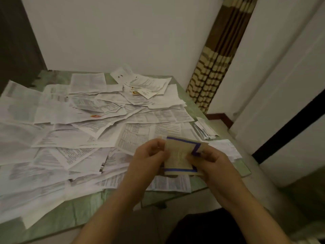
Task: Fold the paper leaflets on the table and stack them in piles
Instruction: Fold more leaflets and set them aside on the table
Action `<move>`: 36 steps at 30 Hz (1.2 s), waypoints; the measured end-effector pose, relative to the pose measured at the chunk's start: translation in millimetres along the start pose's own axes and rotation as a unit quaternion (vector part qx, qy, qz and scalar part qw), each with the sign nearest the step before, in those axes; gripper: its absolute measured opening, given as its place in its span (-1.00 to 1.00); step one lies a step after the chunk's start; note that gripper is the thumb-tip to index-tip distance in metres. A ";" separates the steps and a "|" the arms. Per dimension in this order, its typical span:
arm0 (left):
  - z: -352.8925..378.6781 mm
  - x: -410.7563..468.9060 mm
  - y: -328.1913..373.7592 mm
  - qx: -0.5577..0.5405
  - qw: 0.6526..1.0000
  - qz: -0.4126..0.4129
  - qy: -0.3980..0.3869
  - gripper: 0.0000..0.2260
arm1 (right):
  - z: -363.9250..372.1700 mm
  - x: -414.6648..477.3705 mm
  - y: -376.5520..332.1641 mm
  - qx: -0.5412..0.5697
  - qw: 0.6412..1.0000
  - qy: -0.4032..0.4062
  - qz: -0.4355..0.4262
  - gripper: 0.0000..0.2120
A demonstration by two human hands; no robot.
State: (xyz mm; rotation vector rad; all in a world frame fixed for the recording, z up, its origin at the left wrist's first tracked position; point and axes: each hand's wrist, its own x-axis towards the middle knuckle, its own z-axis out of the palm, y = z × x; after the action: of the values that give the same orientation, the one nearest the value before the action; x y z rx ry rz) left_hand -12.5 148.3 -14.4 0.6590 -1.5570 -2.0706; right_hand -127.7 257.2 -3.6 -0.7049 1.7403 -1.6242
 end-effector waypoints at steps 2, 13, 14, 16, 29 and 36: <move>3.4 3.8 0.2 -0.010 0.999 -0.028 -0.023 -0.79 | -6.3 -0.1 -0.3 -0.013 1.000 0.018 -0.011 -0.82; 24.8 3.0 -16.6 0.131 0.991 -0.001 -0.029 -0.86 | -22.1 -10.7 4.5 -0.025 0.999 0.035 0.028 -0.86; 23.6 2.6 -17.8 0.172 0.984 -0.006 -0.042 -0.88 | -25.4 -11.8 6.6 -0.038 0.998 0.037 0.038 -0.88; 21.4 1.4 -17.4 0.227 0.971 -0.007 -0.067 -0.91 | -33.7 -13.4 10.0 -0.066 0.996 0.029 0.053 -0.92; 24.4 15.2 -15.7 0.142 0.990 0.003 -0.020 -0.87 | -98.8 52.1 28.3 -0.237 0.907 0.345 -0.037 -0.86; 17.7 12.5 -22.1 0.141 0.990 -0.014 -0.014 -0.84 | -94.1 52.2 63.1 -0.527 0.772 0.349 -0.067 -0.87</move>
State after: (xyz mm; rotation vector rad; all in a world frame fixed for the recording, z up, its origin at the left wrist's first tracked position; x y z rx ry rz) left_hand -35.0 159.2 -32.7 0.7576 -1.8875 -1.9036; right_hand -230.3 284.3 -69.1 -0.7262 3.2854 -0.8576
